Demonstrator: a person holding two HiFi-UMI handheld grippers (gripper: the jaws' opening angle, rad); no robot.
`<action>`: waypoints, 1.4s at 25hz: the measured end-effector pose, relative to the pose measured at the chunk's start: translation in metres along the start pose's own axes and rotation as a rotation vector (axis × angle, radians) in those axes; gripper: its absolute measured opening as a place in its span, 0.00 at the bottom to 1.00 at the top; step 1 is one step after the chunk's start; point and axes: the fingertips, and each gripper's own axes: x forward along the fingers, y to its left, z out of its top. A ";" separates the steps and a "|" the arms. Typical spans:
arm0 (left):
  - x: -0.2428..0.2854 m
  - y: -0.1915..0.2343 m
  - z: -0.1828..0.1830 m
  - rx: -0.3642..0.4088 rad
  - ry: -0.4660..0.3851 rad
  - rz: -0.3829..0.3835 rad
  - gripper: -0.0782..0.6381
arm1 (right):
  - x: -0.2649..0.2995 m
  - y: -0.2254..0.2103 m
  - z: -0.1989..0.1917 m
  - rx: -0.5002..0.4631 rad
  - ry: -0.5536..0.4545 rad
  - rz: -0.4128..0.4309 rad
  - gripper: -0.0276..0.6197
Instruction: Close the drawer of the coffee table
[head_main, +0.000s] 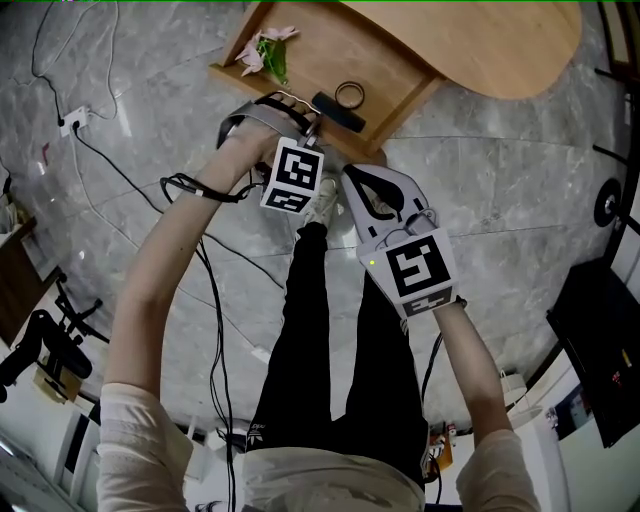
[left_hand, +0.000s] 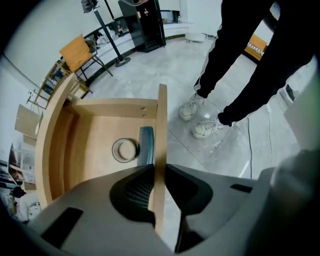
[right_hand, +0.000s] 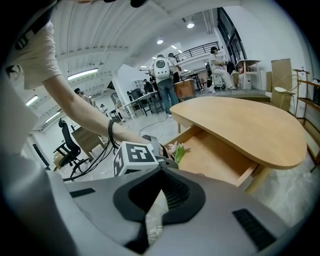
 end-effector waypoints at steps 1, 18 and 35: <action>0.000 0.000 0.000 0.012 0.008 -0.007 0.22 | 0.000 0.000 -0.001 0.000 0.003 0.003 0.05; -0.001 -0.001 0.000 0.036 0.006 -0.023 0.21 | -0.002 -0.006 0.003 0.054 -0.020 -0.004 0.05; -0.054 0.035 0.019 0.010 -0.013 0.017 0.21 | -0.028 -0.009 0.023 0.042 -0.060 -0.003 0.05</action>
